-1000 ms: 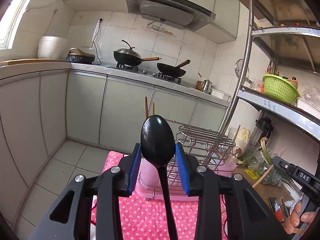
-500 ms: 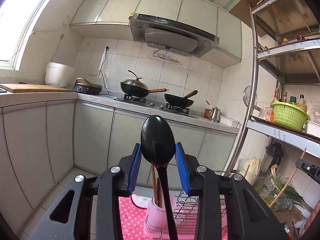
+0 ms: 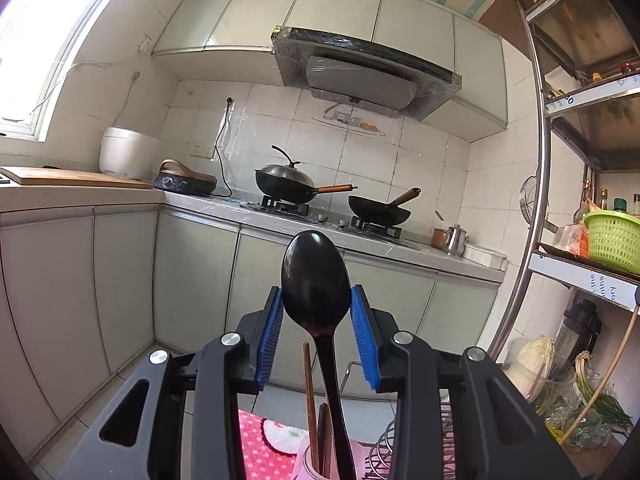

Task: Organize utensils
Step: 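Lift the black spoon with the left tool while the right tool lifts the chopstick, then lower the spoon into a pink cup with the left tool while the right tool lowers the chopstick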

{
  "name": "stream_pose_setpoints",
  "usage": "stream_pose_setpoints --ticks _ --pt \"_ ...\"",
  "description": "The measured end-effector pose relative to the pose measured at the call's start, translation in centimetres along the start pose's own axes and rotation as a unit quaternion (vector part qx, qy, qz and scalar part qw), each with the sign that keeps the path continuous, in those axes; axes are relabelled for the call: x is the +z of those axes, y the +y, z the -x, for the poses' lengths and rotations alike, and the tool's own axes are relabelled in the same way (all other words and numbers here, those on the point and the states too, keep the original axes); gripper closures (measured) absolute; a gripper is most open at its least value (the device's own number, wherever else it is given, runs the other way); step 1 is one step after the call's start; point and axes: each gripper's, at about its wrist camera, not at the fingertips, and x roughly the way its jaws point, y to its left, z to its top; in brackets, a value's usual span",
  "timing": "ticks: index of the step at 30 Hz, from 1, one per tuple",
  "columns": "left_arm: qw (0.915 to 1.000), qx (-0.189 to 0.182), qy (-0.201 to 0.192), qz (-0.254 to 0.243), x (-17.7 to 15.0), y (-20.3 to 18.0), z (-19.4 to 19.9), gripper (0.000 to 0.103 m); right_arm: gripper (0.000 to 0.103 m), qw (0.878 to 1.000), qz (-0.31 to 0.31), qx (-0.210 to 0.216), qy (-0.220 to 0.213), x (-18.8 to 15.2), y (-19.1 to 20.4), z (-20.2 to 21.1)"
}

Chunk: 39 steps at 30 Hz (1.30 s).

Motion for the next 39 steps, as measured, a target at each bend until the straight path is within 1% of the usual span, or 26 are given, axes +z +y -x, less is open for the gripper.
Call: stream_pose_setpoints --ticks 8,14,19,24,31,35,39 --pt "0.9993 0.017 -0.022 -0.024 -1.0 -0.7 -2.1 0.069 0.097 1.0 0.008 -0.003 -0.008 0.6 -0.1 -2.5" --pt "0.9975 0.025 -0.049 -0.044 -2.3 -1.4 -2.5 0.069 0.097 1.0 0.019 -0.014 0.009 -0.5 -0.1 -4.7" --pt "0.9969 0.026 -0.051 -0.054 -3.0 -1.7 -2.9 0.069 0.097 0.999 0.021 -0.015 0.018 -1.1 -0.1 -5.7" --pt "0.9977 0.024 -0.039 -0.051 -3.6 -1.7 -3.4 0.069 0.097 0.999 0.028 -0.015 0.018 -1.3 0.0 -6.1" --pt "0.9985 0.021 -0.014 -0.049 -4.8 -1.8 -4.0 0.069 0.097 0.999 0.02 -0.014 0.035 -2.5 -0.6 -6.7" --pt "0.9987 0.016 0.004 -0.048 -5.6 -1.7 -4.3 0.069 0.097 0.999 0.004 -0.015 0.051 -3.9 -1.4 -6.9" --pt "0.9988 0.001 0.034 -0.036 -6.3 -1.2 -4.8 0.069 0.097 0.997 -0.015 -0.012 0.075 -5.5 -2.2 -7.2"
